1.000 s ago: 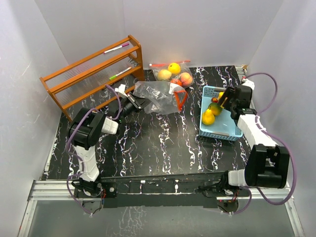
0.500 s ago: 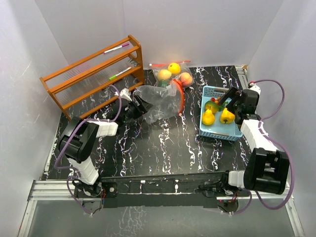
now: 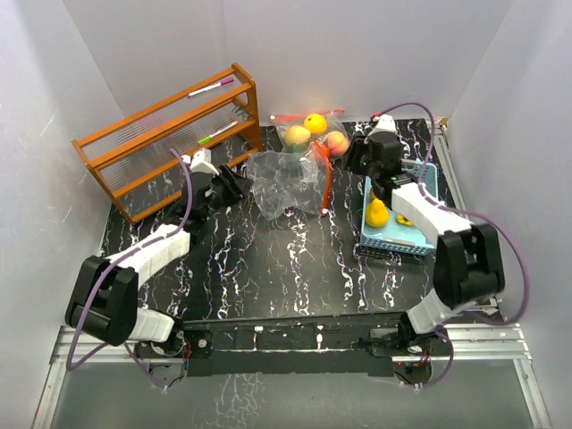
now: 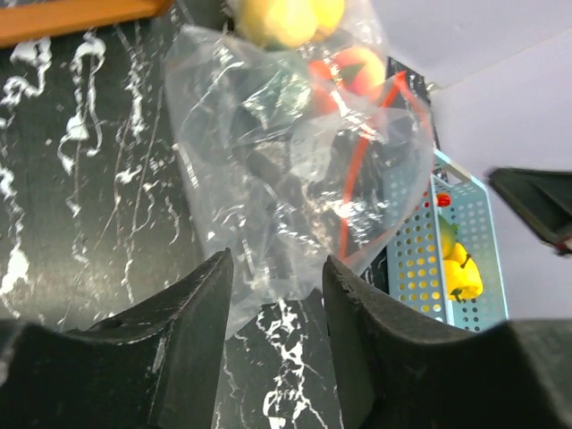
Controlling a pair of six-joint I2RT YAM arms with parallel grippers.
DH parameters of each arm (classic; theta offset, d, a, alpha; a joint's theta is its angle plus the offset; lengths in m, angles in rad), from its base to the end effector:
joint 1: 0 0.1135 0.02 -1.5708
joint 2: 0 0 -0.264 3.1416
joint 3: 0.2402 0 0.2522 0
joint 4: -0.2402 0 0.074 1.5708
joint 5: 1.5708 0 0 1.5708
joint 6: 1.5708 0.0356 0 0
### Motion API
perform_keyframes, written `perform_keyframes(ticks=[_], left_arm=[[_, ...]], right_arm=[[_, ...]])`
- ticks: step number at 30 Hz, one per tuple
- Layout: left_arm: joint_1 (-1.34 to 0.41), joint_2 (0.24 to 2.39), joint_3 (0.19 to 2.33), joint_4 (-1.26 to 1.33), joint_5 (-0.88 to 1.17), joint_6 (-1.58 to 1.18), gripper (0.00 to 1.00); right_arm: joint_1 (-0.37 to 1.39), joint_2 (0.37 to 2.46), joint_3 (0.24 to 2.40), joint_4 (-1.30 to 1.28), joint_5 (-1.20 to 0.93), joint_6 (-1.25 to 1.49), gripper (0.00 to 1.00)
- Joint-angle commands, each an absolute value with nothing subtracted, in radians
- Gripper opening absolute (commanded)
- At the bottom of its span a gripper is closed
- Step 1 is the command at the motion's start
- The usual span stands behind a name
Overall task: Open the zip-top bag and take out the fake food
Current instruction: Place the zipper food storage bag at the center of the board, then pick up the zipper food storage bag at the center of the board.
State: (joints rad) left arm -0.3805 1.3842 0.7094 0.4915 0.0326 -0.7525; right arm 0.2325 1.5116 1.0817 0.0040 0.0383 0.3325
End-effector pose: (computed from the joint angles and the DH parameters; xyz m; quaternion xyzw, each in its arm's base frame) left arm 0.2851 -0.1153 0.2468 -0.1319 0.7574 -0.3537 0.5327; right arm 0.3427 0.0797 0.2842 0.0524 0.8389 0.1355 0.5246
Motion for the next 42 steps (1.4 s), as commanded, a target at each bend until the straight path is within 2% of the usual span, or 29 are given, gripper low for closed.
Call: perform_keyframes(ticks=[1,3,6,8,12,20,27,30,34,36,42], left_arm=[[-0.380,1.410,0.818,0.440,0.103,-0.681,0.43],[-0.383,1.462,0.868,0.463,0.159,-0.701,0.47],[-0.396,1.517,0.926,0.491,0.189,-0.717,0.52],[-0.405,1.546,0.940,0.503,0.177,-0.722,0.56],[-0.426,1.635,0.987,0.522,0.195,-0.737,0.70],[-0.449,1.761,0.943,0.575,0.134,-0.718,0.73],[-0.446,1.832,0.862,0.656,0.177,-0.773,0.73],[-0.446,1.854,0.870,0.617,0.166,-0.775,0.74],[-0.446,1.843,0.848,0.599,0.159,-0.779,0.74],[-0.445,1.819,0.825,0.594,0.158,-0.775,0.74],[-0.442,1.718,0.762,0.557,0.146,-0.742,0.74]], right_arm=[[0.251,1.685,1.202,0.130,-0.043,0.339,0.35],[0.282,1.790,1.270,0.114,-0.068,0.339,0.29],[0.360,1.891,1.341,0.080,-0.076,0.350,0.28],[0.412,1.915,1.351,0.097,-0.098,0.363,0.28],[0.492,1.908,1.351,0.110,-0.120,0.378,0.28],[0.438,1.805,1.311,0.110,-0.049,0.371,0.32],[0.236,1.830,1.372,0.120,-0.121,0.398,0.51],[0.184,1.941,1.513,0.111,-0.142,0.390,0.68],[0.181,2.131,1.764,0.052,-0.058,0.283,0.91],[0.180,2.230,1.877,0.014,-0.022,0.233,0.98],[0.175,2.409,2.071,-0.022,-0.018,0.170,0.99]])
